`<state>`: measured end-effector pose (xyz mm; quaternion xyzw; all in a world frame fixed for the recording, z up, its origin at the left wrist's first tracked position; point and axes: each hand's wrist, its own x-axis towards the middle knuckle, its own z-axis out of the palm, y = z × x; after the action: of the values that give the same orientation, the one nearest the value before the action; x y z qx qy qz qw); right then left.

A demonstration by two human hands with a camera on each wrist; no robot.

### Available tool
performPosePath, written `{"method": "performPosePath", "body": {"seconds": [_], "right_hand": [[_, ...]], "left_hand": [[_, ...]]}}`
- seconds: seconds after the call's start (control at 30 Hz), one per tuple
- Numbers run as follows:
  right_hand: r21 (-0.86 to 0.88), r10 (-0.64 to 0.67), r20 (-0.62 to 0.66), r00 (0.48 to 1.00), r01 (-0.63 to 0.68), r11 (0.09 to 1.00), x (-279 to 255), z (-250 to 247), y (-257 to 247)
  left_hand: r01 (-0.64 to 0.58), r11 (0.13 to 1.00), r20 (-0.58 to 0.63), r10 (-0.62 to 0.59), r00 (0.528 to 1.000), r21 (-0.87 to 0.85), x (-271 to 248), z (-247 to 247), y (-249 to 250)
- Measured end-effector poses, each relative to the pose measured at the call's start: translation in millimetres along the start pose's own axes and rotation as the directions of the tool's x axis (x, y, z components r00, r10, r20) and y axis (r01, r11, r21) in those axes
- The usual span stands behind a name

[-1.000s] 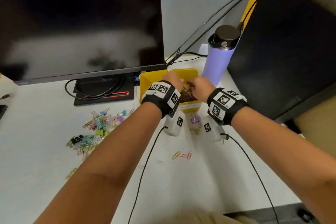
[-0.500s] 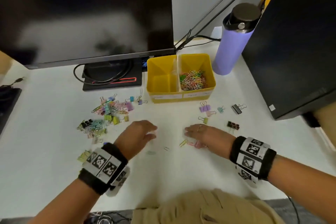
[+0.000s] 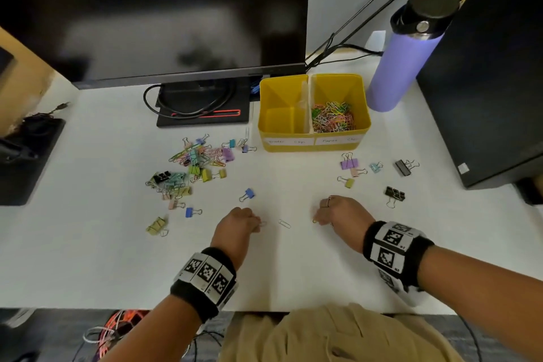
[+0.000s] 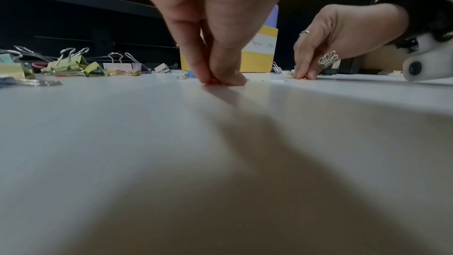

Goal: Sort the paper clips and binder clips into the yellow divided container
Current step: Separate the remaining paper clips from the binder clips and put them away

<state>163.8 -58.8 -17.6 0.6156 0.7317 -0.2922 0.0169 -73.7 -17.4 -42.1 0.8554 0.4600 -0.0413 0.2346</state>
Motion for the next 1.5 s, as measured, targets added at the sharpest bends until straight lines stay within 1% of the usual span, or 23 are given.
{"method": "performPosePath", "body": {"seconds": [0.03,0.1,0.17,0.23,0.27,0.37,0.5,0.57,0.73,0.8,0.93,1.07,1.1,1.13,1.2,1.23,1.27,1.3,1.37,1.4,1.43,1.47,1.5], "right_hand": [[0.029,-0.001,-0.013,1.000,0.002,1.000,0,1,-1],[0.069,-0.006,-0.025,1.000,0.007,0.998,0,2,-4],[0.028,0.001,-0.043,0.999,0.001,1.000,0,2,-7],[-0.018,0.026,-0.045,0.999,-0.027,0.999,1,3,-8],[-0.033,0.041,-0.035,0.999,-0.043,0.999,2,4,-9],[-0.117,0.048,-0.008,0.999,-0.048,0.992,3,5,-14],[-0.223,0.059,0.029,0.998,-0.051,0.973,4,7,-17],[-0.248,0.051,0.039,0.998,-0.040,0.968,4,6,-19],[-0.285,0.072,0.068,0.995,-0.050,0.957,0,5,-21],[-0.284,0.095,0.062,0.994,-0.074,0.956,-1,5,-21],[-0.361,0.067,-0.067,0.996,-0.087,0.928,-3,12,-24],[-0.427,0.026,-0.170,0.985,-0.098,0.899,-9,32,-19],[-0.446,-0.006,-0.182,0.983,-0.077,0.891,-12,32,-17],[-0.458,0.003,-0.145,0.989,-0.070,0.886,-12,33,-14],[-0.416,0.044,-0.043,0.998,-0.058,0.908,-16,19,-11],[-0.395,0.049,-0.037,0.998,-0.060,0.917,-18,13,-8],[-0.324,0.093,-0.036,0.995,-0.100,0.941,-19,3,-5],[-0.202,0.135,0.000,0.991,-0.133,0.970,-20,-6,1],[0.035,0.180,0.093,0.979,-0.184,0.982,-18,-27,14],[0.140,0.202,0.114,0.973,-0.217,0.966,-15,-39,18],[0.208,0.205,0.095,0.974,-0.221,0.953,-12,-52,19],[0.275,0.209,0.044,0.977,-0.213,0.938,-6,-66,22],[0.359,0.216,-0.033,0.976,-0.190,0.914,-1,-82,23]], "left_hand": [[0.029,0.999,0.007,-0.028,1.000,-0.047,-1,-4,4],[0.021,0.999,-0.032,-0.022,0.999,-0.031,-3,-4,7],[0.088,0.990,-0.023,-0.091,0.996,-0.109,-3,-4,10],[0.103,0.994,-0.032,-0.104,0.994,-0.048,-3,-3,12],[0.088,0.996,-0.001,-0.088,0.996,-0.031,-4,-5,14],[0.026,1.000,0.015,-0.026,1.000,0.010,0,-7,16],[0.088,0.996,0.118,-0.088,0.989,0.007,6,-11,17],[0.048,0.999,0.146,-0.050,0.988,0.023,8,-14,21],[-0.134,0.990,0.144,0.139,0.980,-0.045,15,-8,37],[-0.115,0.990,0.142,0.126,0.982,-0.083,19,-6,41],[-0.094,0.990,0.190,0.112,0.975,-0.103,23,-6,42],[-0.054,0.994,0.165,0.069,0.984,-0.092,23,-2,40],[-0.055,0.996,0.159,0.067,0.985,-0.076,22,-1,41],[-0.064,0.997,0.149,0.071,0.986,-0.050,21,1,43],[-0.074,0.997,0.159,0.071,0.985,0.017,21,4,45],[-0.075,0.996,0.180,0.064,0.982,0.058,21,6,48],[-0.083,0.990,0.206,0.058,0.977,0.112,21,7,51],[-0.090,0.983,0.230,0.052,0.972,0.159,21,5,54],[-0.080,0.980,0.266,0.029,0.964,0.184,24,0,61],[-0.061,0.987,0.285,0.017,0.958,0.147,29,-6,65],[-0.030,0.998,0.289,0.012,0.957,0.059,35,-17,70],[0.004,0.998,0.267,0.013,0.964,-0.063,45,-27,76],[0.027,0.981,0.204,0.013,0.979,-0.194,57,-42,85]]}}
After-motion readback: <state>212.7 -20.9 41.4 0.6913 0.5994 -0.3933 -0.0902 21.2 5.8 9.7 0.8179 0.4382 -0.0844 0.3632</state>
